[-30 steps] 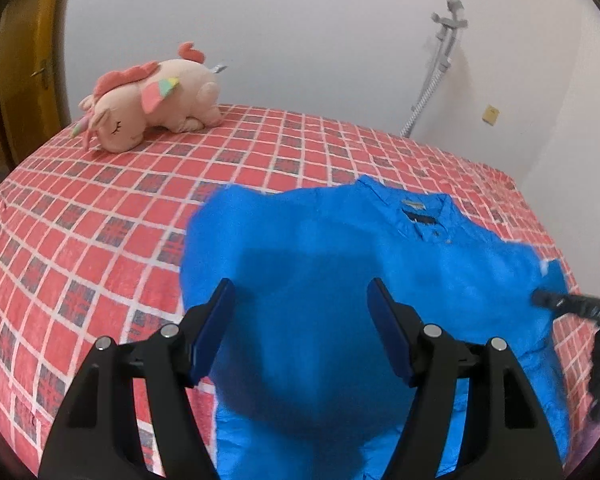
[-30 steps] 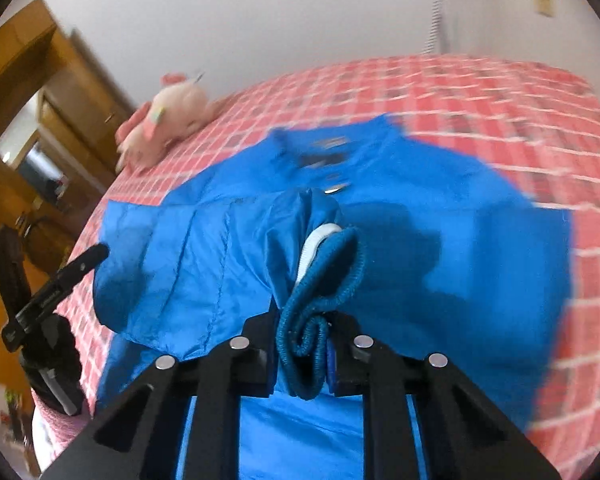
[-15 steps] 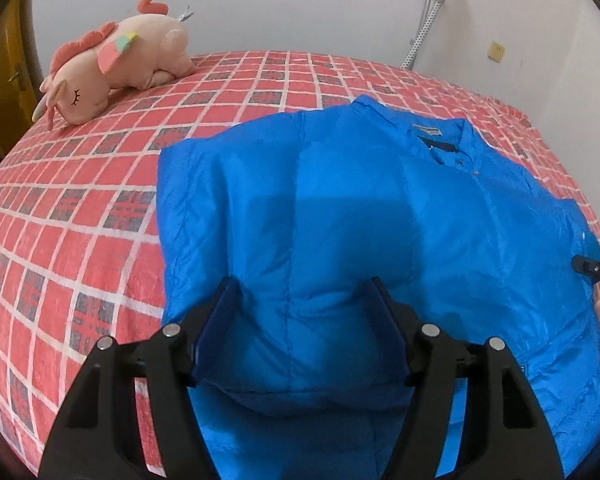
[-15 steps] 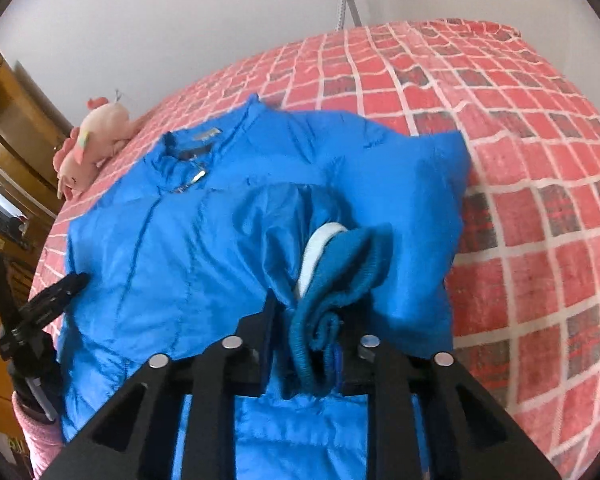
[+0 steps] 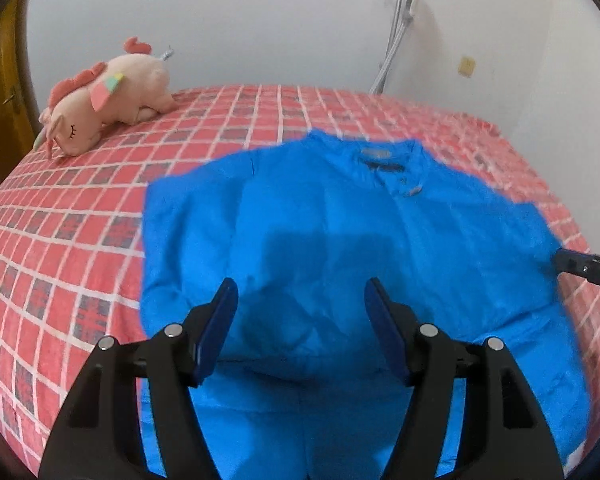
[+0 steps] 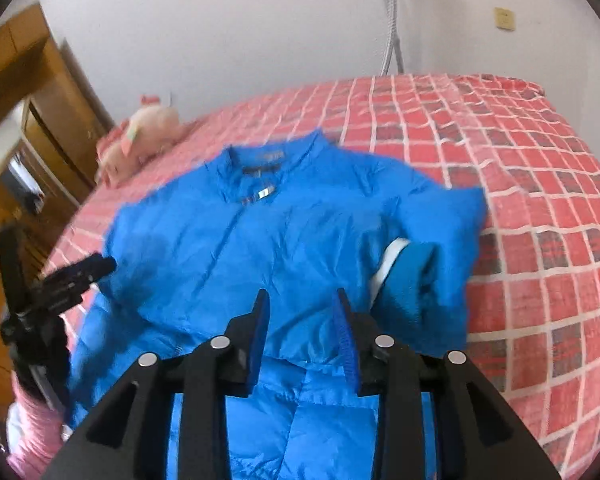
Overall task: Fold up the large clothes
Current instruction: 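Release the cuff and move both tools to the jacket hem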
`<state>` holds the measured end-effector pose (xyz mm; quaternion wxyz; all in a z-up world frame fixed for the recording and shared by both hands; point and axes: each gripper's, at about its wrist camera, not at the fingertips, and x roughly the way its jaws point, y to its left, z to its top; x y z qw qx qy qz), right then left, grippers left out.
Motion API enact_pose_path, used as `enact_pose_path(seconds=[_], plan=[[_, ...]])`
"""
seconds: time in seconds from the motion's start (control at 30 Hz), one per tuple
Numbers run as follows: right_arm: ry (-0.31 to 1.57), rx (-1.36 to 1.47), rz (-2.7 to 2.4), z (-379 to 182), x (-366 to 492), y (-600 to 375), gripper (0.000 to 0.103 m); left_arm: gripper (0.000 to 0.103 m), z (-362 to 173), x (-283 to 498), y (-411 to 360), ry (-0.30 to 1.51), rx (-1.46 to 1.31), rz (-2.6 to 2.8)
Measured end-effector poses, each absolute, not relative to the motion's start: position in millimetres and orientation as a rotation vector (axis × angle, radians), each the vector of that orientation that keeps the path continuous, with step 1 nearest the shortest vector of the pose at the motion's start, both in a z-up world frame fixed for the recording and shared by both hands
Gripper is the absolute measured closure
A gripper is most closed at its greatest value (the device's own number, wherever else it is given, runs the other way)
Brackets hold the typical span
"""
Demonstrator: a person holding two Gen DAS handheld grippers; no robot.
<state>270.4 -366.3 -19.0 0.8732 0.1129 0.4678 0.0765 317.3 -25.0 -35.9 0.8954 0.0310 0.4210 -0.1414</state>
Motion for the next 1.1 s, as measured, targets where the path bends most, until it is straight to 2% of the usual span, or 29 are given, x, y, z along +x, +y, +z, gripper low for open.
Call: enact_pose_path(seconds=[0.2, 0.4, 0.53, 0.7, 0.8, 1.1], plan=[[1.033, 0.329, 0.176, -52, 284, -385, 0.072, 0.037, -71, 337, -21, 0.955, 0.089, -0.297], [0.996, 0.322, 0.181, -63, 285, -381, 0.073, 0.037, -75, 336, -21, 0.956, 0.091, -0.287], [0.966, 0.349, 0.17, -51, 274, -384, 0.071, 0.038, -68, 334, -18, 0.963, 0.08, -0.287], [0.853, 0.36, 0.216, -7, 212, -393, 0.055, 0.033, -21, 291, 10, 0.885, 0.05, -0.273], [0.85, 0.318, 0.23, -3, 167, -391, 0.054, 0.026, -3, 250, 32, 0.84, 0.057, -0.255], [0.954, 0.278, 0.224, -25, 45, -390, 0.054, 0.024, -21, 135, 105, 0.922, 0.077, -0.132]])
